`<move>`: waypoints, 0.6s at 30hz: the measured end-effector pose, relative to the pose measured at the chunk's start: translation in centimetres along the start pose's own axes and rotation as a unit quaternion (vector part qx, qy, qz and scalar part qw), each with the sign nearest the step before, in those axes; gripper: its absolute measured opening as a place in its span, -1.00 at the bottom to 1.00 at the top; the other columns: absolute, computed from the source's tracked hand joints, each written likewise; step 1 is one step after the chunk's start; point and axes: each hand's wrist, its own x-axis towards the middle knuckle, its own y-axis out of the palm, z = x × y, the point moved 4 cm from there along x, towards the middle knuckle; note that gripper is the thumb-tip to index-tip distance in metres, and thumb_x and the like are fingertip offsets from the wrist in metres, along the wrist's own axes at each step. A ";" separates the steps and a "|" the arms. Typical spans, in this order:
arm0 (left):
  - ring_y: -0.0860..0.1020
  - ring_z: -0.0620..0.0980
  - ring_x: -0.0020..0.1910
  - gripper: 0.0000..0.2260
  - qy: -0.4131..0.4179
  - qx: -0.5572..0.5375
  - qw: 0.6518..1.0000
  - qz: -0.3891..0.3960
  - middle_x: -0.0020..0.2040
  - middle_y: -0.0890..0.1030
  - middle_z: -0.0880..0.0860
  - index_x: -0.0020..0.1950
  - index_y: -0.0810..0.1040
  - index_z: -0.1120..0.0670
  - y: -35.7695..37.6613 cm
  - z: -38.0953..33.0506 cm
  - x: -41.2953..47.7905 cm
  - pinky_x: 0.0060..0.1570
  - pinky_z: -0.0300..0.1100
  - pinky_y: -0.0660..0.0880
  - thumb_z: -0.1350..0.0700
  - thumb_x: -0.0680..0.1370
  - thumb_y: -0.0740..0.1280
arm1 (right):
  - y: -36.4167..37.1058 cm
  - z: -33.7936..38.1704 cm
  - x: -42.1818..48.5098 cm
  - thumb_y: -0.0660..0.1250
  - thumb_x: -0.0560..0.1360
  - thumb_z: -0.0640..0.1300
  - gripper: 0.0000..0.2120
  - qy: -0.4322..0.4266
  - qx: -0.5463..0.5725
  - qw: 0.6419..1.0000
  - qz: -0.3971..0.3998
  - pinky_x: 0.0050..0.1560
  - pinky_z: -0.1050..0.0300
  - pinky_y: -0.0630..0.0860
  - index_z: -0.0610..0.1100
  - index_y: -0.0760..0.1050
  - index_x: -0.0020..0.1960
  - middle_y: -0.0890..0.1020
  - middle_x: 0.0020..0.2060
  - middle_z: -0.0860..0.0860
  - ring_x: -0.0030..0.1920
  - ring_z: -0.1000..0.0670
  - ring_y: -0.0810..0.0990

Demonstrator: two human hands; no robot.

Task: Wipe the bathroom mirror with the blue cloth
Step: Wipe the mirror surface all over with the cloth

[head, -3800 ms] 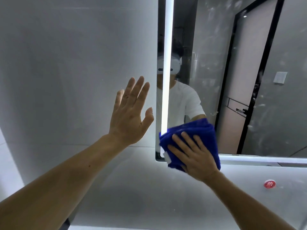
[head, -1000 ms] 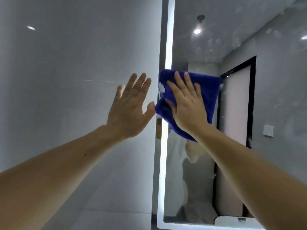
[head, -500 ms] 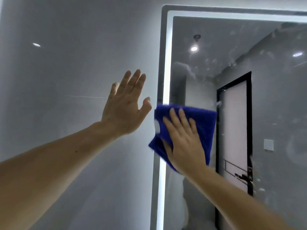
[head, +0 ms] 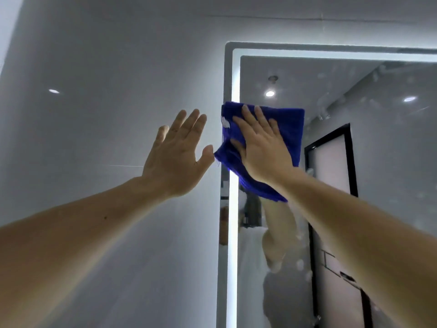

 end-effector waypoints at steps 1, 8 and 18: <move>-0.18 -0.10 0.58 -0.34 -0.008 -0.002 1.000 0.001 0.61 -0.12 -0.11 0.61 -0.11 -0.08 -0.2 0.3 0.2 0.48 -0.05 -0.28 -0.27 0.53 -0.21 | -0.5 -0.7 2.0 0.02 0.69 0.04 -0.53 0.015 0.003 1.000 -0.006 0.52 -0.04 -0.15 -0.01 0.12 0.57 0.06 0.59 0.02 0.59 -0.04 -0.08; -0.19 -0.14 0.57 -0.33 -0.015 -0.026 1.000 0.002 0.61 -0.13 -0.14 0.60 -0.13 -0.10 -1.3 0.6 0.7 0.55 0.02 -0.21 -0.27 0.50 -0.22 | -1.9 -1.9 7.1 -0.01 0.67 0.09 -0.52 0.090 0.031 0.995 -0.025 0.52 -0.04 -0.14 0.01 0.12 0.56 0.03 0.59 0.01 0.58 -0.04 -0.09; -0.21 -0.15 0.57 -0.36 0.001 -0.027 0.999 -0.023 0.61 -0.15 -0.15 0.60 -0.13 -0.12 -1.6 -0.1 3.0 0.39 -0.15 -0.33 -0.26 0.53 -0.21 | 1.4 1.1 -9.1 -0.12 0.67 0.14 -0.50 -0.049 -0.020 0.998 0.039 0.53 0.00 -0.03 0.00 0.16 0.55 0.17 0.55 0.05 0.56 -0.04 0.10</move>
